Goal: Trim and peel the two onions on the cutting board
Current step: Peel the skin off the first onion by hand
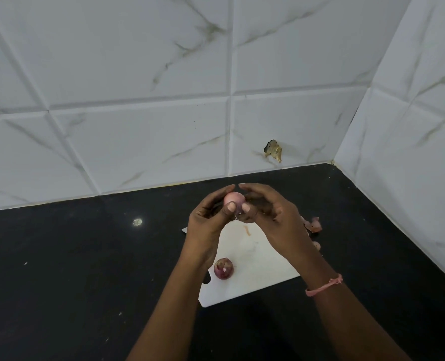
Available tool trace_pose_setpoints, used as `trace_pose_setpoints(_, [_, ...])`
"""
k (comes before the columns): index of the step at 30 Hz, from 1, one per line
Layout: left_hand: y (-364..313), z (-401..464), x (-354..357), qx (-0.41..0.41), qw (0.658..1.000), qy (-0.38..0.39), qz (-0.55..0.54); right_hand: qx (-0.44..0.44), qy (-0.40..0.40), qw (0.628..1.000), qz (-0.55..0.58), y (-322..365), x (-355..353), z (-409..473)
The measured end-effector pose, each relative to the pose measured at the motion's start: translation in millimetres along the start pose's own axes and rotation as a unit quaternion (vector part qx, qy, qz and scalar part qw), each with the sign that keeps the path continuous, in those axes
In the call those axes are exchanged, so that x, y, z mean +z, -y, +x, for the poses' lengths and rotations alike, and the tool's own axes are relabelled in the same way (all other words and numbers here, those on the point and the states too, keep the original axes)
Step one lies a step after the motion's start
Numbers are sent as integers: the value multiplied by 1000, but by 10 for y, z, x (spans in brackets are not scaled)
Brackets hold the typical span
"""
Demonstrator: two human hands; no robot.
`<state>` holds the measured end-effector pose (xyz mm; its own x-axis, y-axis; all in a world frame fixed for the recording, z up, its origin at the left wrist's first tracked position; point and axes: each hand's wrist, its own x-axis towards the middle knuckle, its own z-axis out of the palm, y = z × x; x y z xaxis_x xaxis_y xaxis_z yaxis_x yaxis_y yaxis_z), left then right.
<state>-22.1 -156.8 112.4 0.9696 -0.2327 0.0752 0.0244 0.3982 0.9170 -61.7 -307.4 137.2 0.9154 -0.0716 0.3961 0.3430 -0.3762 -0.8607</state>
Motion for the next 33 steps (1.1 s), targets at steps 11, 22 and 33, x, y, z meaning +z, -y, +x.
trace_pose_setpoints(11, [-29,15,7,-61,998,11,17,-55,34,995,-75,-74,-37,83])
trace_pose_setpoints(22, [-22,-5,68,-107,994,-15,4,-24,76,974,-212,-77,-34,126])
trace_pose_setpoints(33, [-41,8,85,-162,984,-47,-61,26,32,986,-159,-114,-1,23])
